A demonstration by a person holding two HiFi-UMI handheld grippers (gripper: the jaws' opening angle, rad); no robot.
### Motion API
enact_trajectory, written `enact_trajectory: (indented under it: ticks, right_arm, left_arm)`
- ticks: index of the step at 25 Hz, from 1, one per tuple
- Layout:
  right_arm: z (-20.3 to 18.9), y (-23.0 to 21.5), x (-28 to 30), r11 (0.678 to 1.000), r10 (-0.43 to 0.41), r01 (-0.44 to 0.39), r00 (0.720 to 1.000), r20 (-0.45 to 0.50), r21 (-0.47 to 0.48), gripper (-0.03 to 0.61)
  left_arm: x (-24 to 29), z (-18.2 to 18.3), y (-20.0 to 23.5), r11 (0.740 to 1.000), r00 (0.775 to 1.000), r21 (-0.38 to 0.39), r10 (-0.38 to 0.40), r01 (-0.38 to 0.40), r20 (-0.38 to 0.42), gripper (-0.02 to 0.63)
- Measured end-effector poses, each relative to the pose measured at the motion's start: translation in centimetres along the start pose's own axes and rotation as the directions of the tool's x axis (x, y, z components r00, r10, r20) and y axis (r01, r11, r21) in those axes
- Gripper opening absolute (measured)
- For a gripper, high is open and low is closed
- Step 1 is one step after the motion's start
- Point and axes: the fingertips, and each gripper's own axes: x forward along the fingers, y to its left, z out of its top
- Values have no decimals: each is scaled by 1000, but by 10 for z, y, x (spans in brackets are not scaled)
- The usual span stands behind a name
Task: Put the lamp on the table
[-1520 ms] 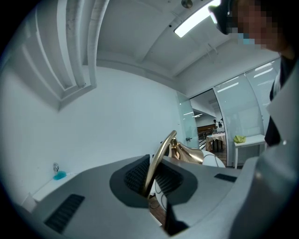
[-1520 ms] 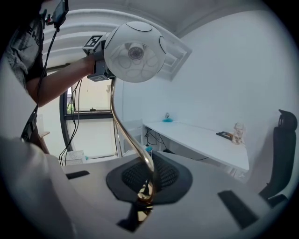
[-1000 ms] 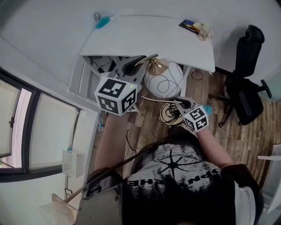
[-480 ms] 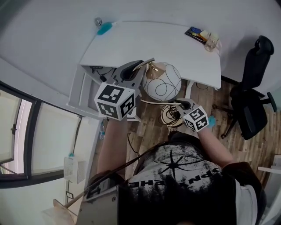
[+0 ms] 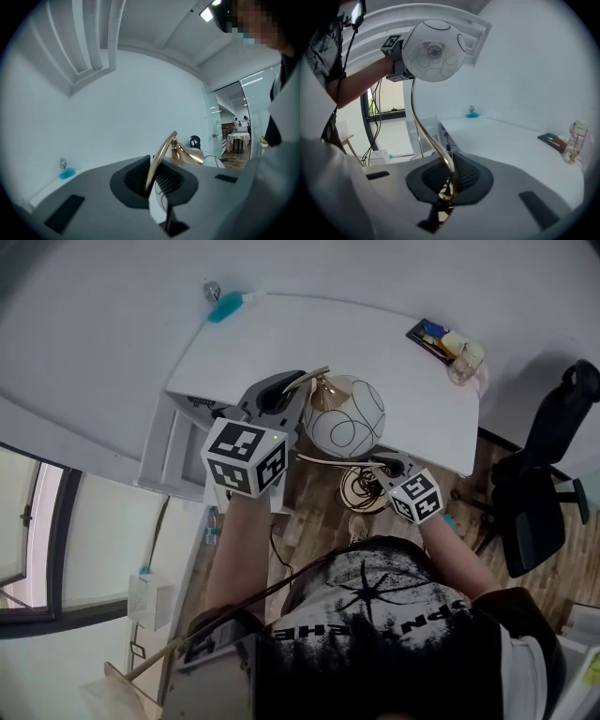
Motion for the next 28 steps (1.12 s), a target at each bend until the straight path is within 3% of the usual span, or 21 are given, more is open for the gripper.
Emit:
enact_trajectory:
  ticks: [12, 28]
  right_arm:
    - [16, -87, 33, 999, 41, -41, 999, 12, -6, 18]
    - [28, -126, 61, 999, 50, -49, 999, 15, -4, 20]
  left_arm:
    - [83, 6, 28, 999, 999, 5, 36, -36, -19, 29]
    - [122, 7, 56, 999, 999, 1, 44, -44, -30, 29]
